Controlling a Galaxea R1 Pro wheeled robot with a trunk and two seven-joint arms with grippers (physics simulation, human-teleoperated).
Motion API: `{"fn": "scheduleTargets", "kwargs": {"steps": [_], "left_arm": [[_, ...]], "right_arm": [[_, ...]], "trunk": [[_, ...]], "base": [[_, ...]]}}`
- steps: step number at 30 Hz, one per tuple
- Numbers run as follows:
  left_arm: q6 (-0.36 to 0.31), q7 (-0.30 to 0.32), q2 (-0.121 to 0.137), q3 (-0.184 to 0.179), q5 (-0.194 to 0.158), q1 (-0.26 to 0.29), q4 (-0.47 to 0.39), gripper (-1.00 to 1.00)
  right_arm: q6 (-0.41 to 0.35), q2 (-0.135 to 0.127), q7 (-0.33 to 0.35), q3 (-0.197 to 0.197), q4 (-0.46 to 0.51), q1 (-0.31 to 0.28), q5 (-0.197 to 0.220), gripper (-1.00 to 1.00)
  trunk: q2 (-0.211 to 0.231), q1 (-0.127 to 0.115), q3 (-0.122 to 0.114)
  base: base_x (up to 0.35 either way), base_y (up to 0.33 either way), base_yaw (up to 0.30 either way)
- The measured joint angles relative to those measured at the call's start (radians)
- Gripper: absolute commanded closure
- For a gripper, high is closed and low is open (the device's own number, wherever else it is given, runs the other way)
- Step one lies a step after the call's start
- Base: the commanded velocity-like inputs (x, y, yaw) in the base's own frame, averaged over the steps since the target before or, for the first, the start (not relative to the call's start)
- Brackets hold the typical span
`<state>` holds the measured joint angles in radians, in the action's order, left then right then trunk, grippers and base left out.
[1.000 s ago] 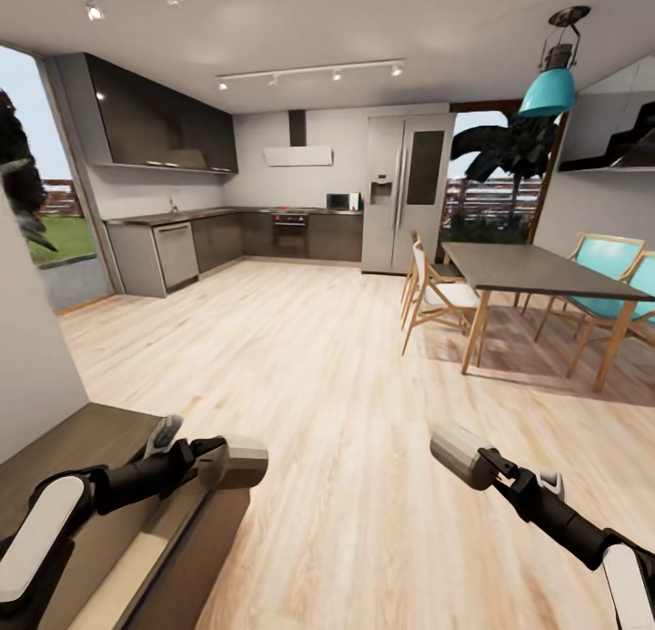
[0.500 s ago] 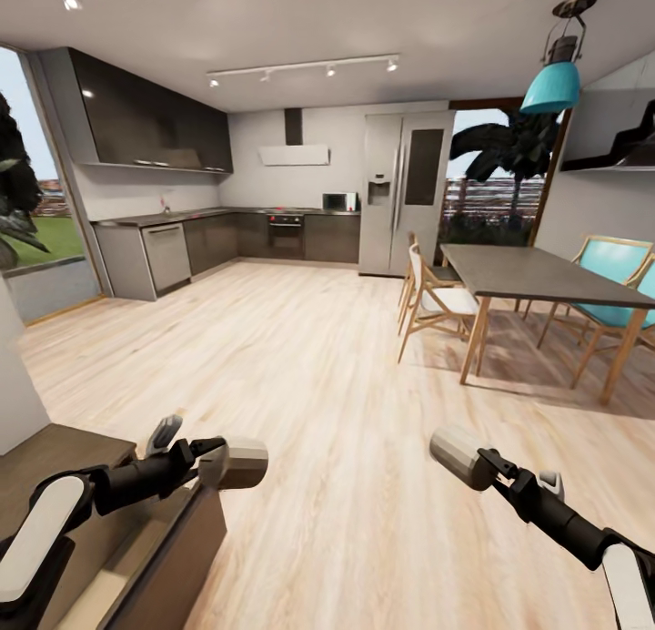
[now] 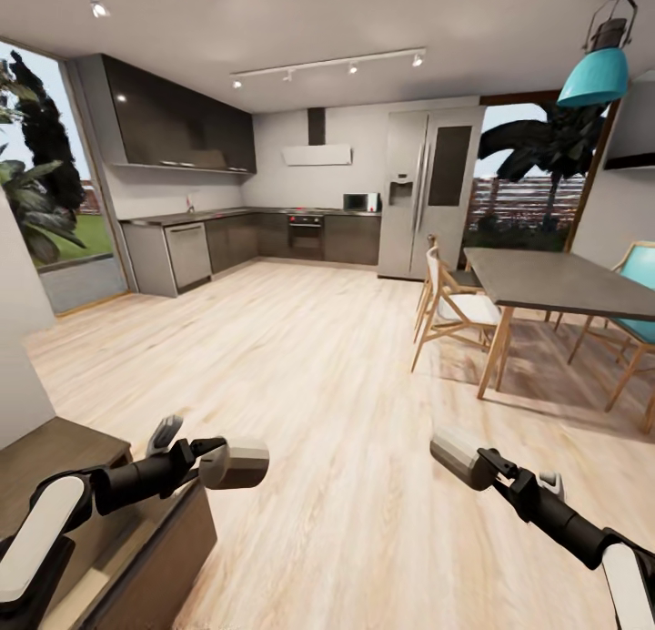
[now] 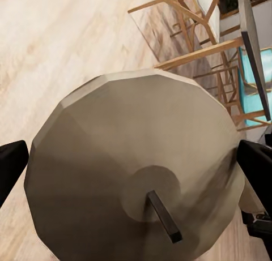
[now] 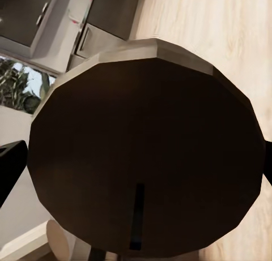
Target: Place each of the two pumpkins and all three candles from the living room inside a cabinet in the living room (use any cabinet), then make sure every cabinet is closed, and position the cauldron so it is next to a table in the living room.
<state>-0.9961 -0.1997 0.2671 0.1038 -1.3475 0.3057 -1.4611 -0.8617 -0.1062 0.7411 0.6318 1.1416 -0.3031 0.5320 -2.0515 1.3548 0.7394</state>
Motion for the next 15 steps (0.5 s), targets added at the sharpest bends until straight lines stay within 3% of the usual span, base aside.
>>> {"fn": "scheduleTargets", "kwargs": {"steps": [15], "left_arm": [[0.0, 0.0, 0.0, 0.0, 0.002, 0.0, 0.0, 1.0]], "right_arm": [[0.001, 0.0, 0.0, 0.0, 0.0, 0.0, -0.005, 1.0]], "trunk": [[0.0, 0.0, 0.0]], "base": [[0.227, -0.205, 0.271]]}}
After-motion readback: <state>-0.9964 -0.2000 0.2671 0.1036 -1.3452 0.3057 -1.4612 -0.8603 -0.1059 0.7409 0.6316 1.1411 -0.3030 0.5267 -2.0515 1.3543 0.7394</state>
